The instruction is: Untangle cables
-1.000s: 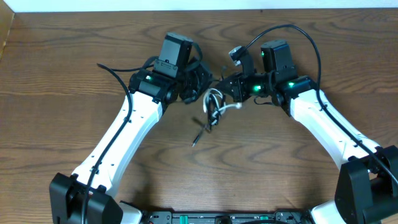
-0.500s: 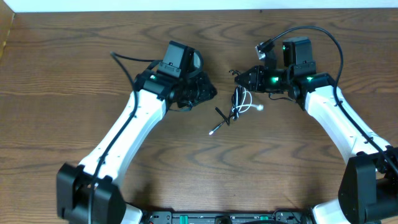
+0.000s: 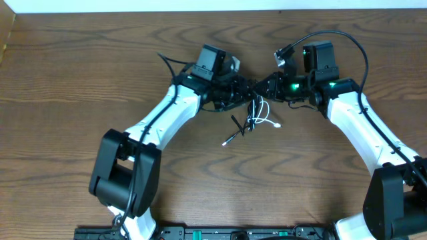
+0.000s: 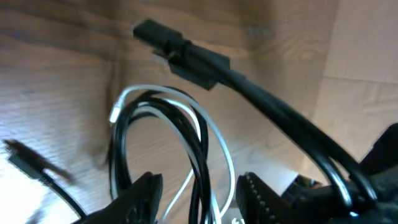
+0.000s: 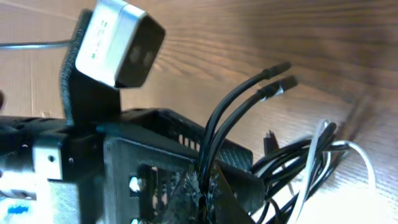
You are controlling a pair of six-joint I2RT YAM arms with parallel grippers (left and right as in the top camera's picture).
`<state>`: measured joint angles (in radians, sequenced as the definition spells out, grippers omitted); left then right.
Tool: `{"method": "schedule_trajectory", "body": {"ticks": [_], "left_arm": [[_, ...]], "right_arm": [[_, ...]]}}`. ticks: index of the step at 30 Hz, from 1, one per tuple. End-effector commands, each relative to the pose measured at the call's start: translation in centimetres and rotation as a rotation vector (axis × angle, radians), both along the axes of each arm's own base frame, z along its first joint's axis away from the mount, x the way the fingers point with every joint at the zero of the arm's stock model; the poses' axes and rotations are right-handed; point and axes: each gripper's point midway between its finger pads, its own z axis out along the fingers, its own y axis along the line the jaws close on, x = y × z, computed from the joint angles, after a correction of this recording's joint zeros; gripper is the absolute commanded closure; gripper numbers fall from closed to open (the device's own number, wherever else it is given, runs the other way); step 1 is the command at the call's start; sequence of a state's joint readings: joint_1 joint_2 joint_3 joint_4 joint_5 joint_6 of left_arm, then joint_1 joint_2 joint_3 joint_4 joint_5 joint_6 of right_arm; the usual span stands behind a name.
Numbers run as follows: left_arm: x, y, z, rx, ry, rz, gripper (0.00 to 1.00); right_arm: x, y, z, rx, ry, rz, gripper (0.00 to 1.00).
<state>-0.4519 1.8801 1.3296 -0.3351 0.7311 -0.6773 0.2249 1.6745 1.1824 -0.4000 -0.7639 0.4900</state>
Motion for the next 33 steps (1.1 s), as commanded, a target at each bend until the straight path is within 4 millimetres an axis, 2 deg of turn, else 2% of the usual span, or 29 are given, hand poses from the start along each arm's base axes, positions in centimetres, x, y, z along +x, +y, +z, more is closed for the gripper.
{"method": "schedule_trajectory", "body": {"ticks": [1, 2, 3, 6, 9, 12, 14, 17, 19, 22, 24, 26, 29, 33], "left_arm": [[-1.0, -1.0, -0.6, -0.038, 0.051, -0.040, 0.56], [-1.1, -0.9, -0.8, -0.035, 0.056, -0.040, 0.57], [-1.2, -0.9, -1.1, -0.030, 0.065, -0.041, 0.64], [-1.6, -1.2, -1.7, -0.021, 0.082, -0.049, 0.75], [-2.1, -1.5, -2.4, -0.005, 0.090, -0.071, 0.92], [-2.1, -0.2, -3.9, 0.096, 0.102, -0.024, 0.93], [-1.8, 0.7, -4.1, 0.128, 0.101, 0.001, 0.93], [-1.1, 1.5, -3.3, 0.121, 0.071, 0.010, 0.93], [-0.6, 1.9, -2.2, 0.100, 0.044, 0.011, 0.93], [-0.2, 1.8, 0.9, 0.032, -0.052, -0.027, 0.93], [-0.1, 1.6, 3.0, -0.005, -0.109, -0.041, 0.93], [-0.2, 1.2, 5.9, -0.049, -0.178, -0.052, 0.93], [-0.7, 1.2, 9.3, -0.092, -0.250, -0.052, 0.93], [-1.8, 1.6, 13.8, -0.149, -0.324, -0.040, 0.93]], "right_arm": [[-0.3, 0.5, 0.8, 0.022, -0.006, 0.020, 0.99], [-0.3, 0.5, 0.7, 0.021, -0.004, 0.020, 0.99], [-0.4, 0.5, 0.7, 0.020, -0.001, 0.020, 0.99], [-0.3, 0.4, 0.7, 0.018, -0.001, 0.016, 0.99], [-0.3, 0.3, 0.6, 0.017, 0.001, 0.013, 0.99], [0.0, -0.9, 0.8, 0.010, -0.010, -0.004, 0.99], [0.4, -3.0, 1.5, -0.002, -0.030, -0.038, 0.99], [0.5, -6.2, 2.6, -0.025, -0.055, -0.097, 0.99], [0.3, -9.3, 3.0, -0.073, -0.051, -0.176, 0.99], [-0.6, -13.2, 3.0, -0.166, -0.029, -0.276, 0.99], [-1.3, -14.4, 2.8, -0.206, -0.006, -0.311, 0.99], [-1.8, -14.7, 2.5, -0.227, 0.018, -0.321, 0.99], [-2.2, -13.9, 2.2, -0.229, 0.032, -0.297, 0.99], [-2.0, -11.7, 2.7, -0.217, 0.001, -0.253, 0.99]]}}
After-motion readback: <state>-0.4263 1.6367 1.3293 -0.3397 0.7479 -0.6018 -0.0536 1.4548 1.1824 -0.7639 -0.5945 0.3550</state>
